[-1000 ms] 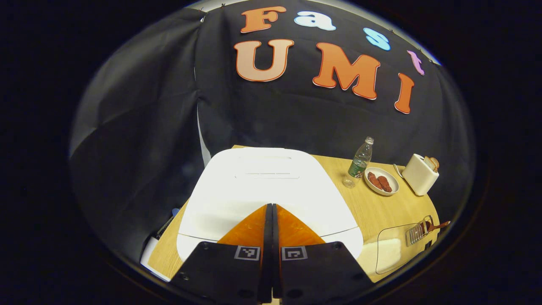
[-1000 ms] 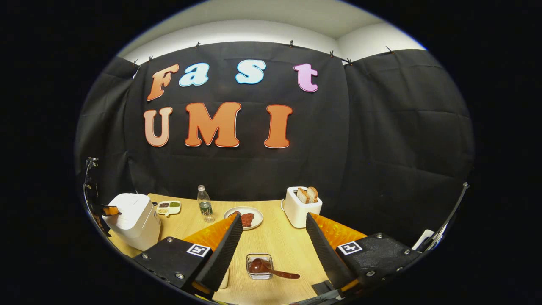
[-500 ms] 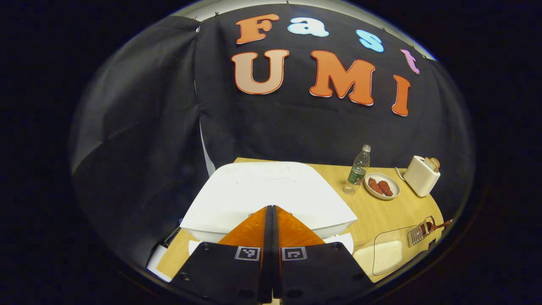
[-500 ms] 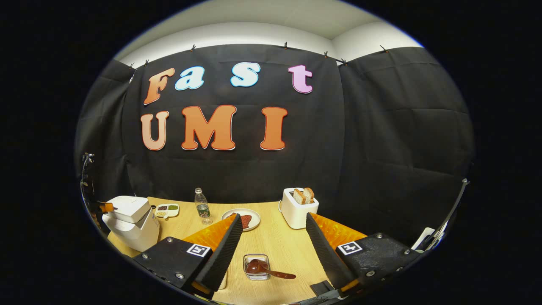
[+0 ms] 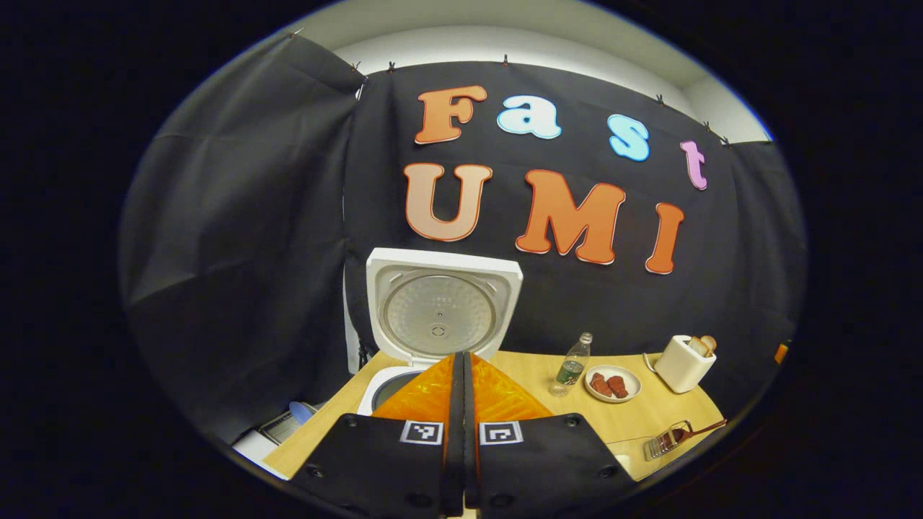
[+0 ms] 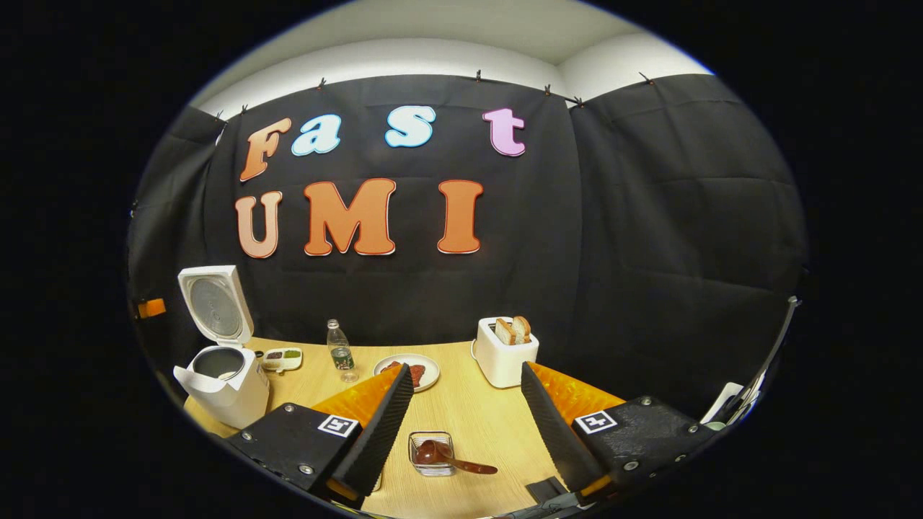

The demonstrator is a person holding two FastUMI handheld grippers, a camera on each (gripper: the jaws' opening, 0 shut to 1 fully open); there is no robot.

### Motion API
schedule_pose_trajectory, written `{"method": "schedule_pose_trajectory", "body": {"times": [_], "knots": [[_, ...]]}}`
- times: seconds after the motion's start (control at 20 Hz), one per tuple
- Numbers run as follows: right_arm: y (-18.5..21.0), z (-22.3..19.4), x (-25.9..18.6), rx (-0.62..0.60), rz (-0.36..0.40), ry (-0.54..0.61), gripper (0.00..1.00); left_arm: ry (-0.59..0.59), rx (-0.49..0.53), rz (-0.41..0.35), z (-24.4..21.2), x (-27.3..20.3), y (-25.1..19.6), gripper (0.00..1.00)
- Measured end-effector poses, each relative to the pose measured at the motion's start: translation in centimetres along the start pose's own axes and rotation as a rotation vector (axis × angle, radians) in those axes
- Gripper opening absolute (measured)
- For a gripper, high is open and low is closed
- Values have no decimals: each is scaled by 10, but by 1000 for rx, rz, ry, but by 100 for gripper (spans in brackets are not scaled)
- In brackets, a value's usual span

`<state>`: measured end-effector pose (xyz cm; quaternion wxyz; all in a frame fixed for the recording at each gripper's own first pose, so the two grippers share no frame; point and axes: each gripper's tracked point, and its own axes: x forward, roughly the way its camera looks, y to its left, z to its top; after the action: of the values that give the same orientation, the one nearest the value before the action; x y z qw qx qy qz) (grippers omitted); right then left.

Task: Close the left gripper, press the button to open the rice cooker; take a wooden spoon from the chopstick holder with the right hand, scoop a spoonful of rice and pour it into the rice cooker, then put the wooden spoon back into the chopstick holder.

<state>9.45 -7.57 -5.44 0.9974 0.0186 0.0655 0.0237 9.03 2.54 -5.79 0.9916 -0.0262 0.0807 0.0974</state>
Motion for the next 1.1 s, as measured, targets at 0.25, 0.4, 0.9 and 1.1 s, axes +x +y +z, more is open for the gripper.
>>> {"method": "schedule_pose_trajectory", "body": {"times": [0.25,0.4,0.9,1.1], "knots": [[-9,-24,11,39,-11,5,94,-56,-22,-5,19,-24,-12,5],[-17,-43,18,69,-25,17,94,-73,-12,29,22,-30,-5,6],[-24,-137,39,130,-56,143,94,-111,-39,58,34,-51,-6,34],[-15,-173,48,199,-49,214,94,-105,-29,34,34,-57,-9,91]]}}
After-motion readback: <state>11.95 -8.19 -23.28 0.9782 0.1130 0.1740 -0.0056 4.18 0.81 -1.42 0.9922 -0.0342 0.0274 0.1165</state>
